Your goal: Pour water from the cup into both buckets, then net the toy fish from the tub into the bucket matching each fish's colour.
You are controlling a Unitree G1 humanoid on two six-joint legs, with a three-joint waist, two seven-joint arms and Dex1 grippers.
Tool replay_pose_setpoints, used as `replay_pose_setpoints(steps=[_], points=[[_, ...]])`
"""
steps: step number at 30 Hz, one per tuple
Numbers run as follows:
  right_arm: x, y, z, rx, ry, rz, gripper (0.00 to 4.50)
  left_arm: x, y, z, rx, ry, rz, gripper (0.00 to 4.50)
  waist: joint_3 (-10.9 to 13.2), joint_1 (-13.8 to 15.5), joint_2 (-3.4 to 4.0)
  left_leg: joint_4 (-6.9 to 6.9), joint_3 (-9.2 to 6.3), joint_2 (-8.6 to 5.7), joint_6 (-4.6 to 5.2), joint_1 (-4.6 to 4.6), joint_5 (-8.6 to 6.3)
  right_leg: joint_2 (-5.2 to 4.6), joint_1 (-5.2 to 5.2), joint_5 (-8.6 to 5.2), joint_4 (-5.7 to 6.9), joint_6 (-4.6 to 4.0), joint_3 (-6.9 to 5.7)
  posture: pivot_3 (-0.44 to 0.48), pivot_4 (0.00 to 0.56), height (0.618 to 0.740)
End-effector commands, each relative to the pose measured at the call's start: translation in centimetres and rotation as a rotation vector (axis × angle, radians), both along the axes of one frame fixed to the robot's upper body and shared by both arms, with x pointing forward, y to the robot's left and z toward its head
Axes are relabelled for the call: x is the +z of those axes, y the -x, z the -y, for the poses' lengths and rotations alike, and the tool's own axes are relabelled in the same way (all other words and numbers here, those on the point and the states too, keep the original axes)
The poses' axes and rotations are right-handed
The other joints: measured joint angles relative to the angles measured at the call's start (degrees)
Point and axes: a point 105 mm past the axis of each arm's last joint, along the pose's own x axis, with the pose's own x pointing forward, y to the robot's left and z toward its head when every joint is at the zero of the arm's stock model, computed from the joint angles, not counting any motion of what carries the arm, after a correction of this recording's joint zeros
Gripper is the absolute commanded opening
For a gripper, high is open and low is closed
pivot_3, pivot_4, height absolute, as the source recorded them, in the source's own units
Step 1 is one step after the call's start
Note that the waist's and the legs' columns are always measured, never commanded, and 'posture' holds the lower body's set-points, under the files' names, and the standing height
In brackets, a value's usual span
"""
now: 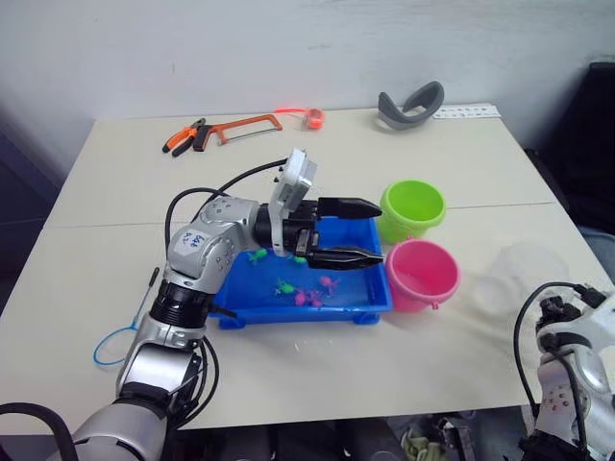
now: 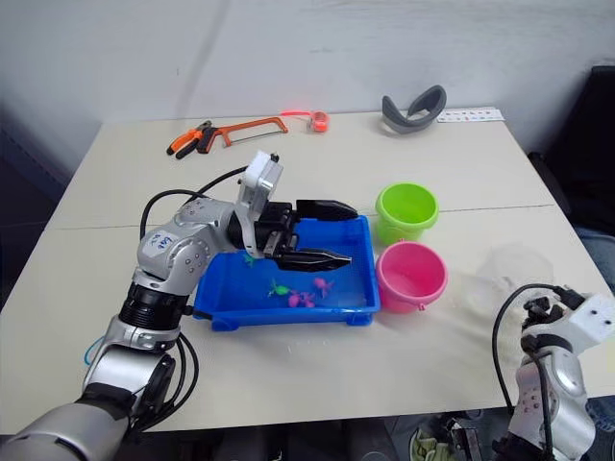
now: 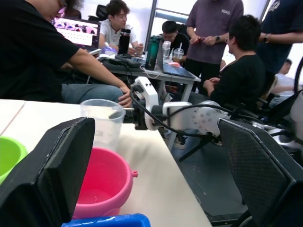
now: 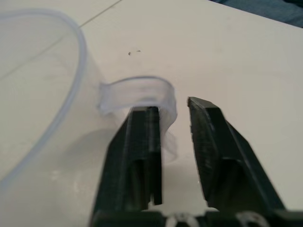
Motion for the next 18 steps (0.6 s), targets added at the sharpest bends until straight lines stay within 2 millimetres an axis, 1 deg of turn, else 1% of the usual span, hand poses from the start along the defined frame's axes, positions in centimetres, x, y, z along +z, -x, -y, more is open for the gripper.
replay_pose_setpoints(steps=[1,2,3,4,5,7,9,10,11,12,13,14,15,16,17,18], points=[[1.1,1.6,0.4,-0.029,0.093,0.011,3.25,0.7,0.0,0.0,0.029,0.013,0.051,4.5,0.0,0.05,0.0,0.0,0.01,0.0,0.0,0.0,0.0,0.0,0.0,0.0,0.0,0.0,0.01,0.0,0.15,0.74],[1.3,2.3,0.3,-0.025,0.115,0.002,3.85,0.6,0.0,-0.2,0.039,0.011,0.055,4.5,0.0,0.11,0.0,0.0,0.0,0.0,0.0,0.0,0.0,0.0,0.0,0.0,0.0,0.0,0.01,0.0,0.15,0.74],[1.6,3.0,0.1,-0.019,0.141,-0.005,4.31,0.5,0.0,-0.3,0.049,0.009,0.057,4.5,0.0,0.14,0.0,-0.01,0.0,-0.01,0.0,0.0,0.0,-0.01,0.0,0.0,0.0,0.0,0.01,0.0,0.15,0.74],[1.8,3.5,0.0,-0.014,0.157,-0.009,4.46,0.5,0.0,-0.5,0.056,0.007,0.058,4.5,0.0,0.12,0.0,-0.03,0.0,0.0,-0.01,0.0,-0.01,0.0,0.0,0.0,-0.01,0.0,0.01,0.0,0.15,0.74],[2.4,4.1,-0.3,-0.003,0.188,-0.012,4.46,0.4,-0.1,-0.7,0.071,0.004,0.056,4.5,-0.01,0.11,0.01,-0.03,0.0,0.01,-0.02,0.0,-0.01,0.01,0.0,0.0,-0.01,0.0,0.02,0.0,0.15,0.74],[4.7,5.6,-1.1,0.062,0.296,-0.015,4.46,0.2,-0.3,-1.5,0.11,-0.007,0.043,4.5,-0.02,0.06,0.04,-0.04,0.0,0.04,-0.04,0.01,-0.02,0.02,0.01,0.0,-0.02,0.0,0.02,0.0,0.15,0.74],[6.4,6.4,-2.1,0.144,0.361,-0.016,4.46,-0.1,-0.3,-2.3,0.138,-0.018,0.032,4.5,-0.03,-0.03,0.06,-0.08,0.04,0.04,-0.06,0.02,-0.04,0.03,0.01,0.0,-0.02,0.0,0.08,0.0,0.15,0.74],[7.1,6.5,-3.1,0.228,0.385,-0.012,4.46,-0.2,-0.3,-2.7,0.155,-0.024,0.022,4.5,-0.03,-0.11,0.05,-0.09,0.04,0.08,-0.08,0.03,-0.04,0.07,0.01,0.0,-0.05,0.0,0.07,0.0,0.15,0.74],[7.7,6.3,-4.6,0.364,0.393,-0.007,4.46,-0.3,-0.4,-3.1,0.172,-0.026,-0.005,4.5,-0.03,-0.18,0.05,-0.09,0.07,0.12,-0.1,0.04,-0.06,0.11,0.02,0.0,-0.07,0.0,0.1,0.0,0.15,0.74],[8.0,6.2,-5.8,0.462,0.394,-0.007,4.46,-0.4,-0.3,-3.5,0.184,-0.028,-0.024,4.5,-0.03,-0.12,0.05,-0.09,0.11,0.14,-0.12,0.1,-0.07,0.14,0.06,0.0,-0.06,0.0,0.14,0.0,0.15,0.74],[8.7,5.9,-7.3,0.579,0.359,0.033,4.46,-0.4,-0.1,-4.0,0.181,-0.014,-0.055,4.5,-0.03,-0.03,0.04,-0.07,0.1,0.16,-0.13,0.1,-0.08,0.16,0.07,0.0,-0.07,0.0,0.14,0.0,0.15,0.74],[9.6,5.7,-8.7,0.69,0.335,0.066,4.46,-0.4,0.1,-4.5,0.189,-0.007,-0.075,4.5,-0.02,-0.06,-0.03,-0.07,0.05,0.17,-0.13,0.12,-0.08,0.19,0.12,0.0,-0.1,0.0,0.1,0.0,0.15,0.74],[10.9,5.2,-10.6,0.853,0.347,0.092,4.46,-0.7,0.2,-5.2,0.214,-0.013,-0.089,4.5,0.0,-0.11,-0.07,-0.07,0.05,0.26,-0.15,0.15,-0.09,0.25,0.18,0.02,-0.14,-0.02,0.11,0.0,0.15,0.74],[11.7,5.0,-11.9,0.966,0.356,0.099,4.46,-0.9,0.3,-5.7,0.233,-0.019,-0.098,4.5,0.0,-0.37,-0.07,-0.06,0.07,0.28,-0.15,0.16,-0.09,0.26,0.19,0.03,-0.16,-0.02,0.13,0.0,0.15,0.74],[12.8,4.5,-13.8,1.125,0.375,0.112,4.46,-1.2,0.3,-6.3,0.261,-0.023,-0.103,4.5,0.0,-0.4,-0.07,-0.04,0.23,0.26,-0.09,0.2,-0.13,0.26,0.2,0.09,-0.19,0.05,0.29,0.0,0.15,0.74],[13.5,4.3,-15.0,1.224,0.385,0.114,4.46,-1.4,0.4,-6.7,0.278,-0.024,-0.107,4.5,0.08,-0.57,-0.19,-0.04,0.26,0.23,-0.06,0.23,-0.14,0.24,0.22,0.13,-0.23,0.11,0.36,0.0,0.15,0.74]])
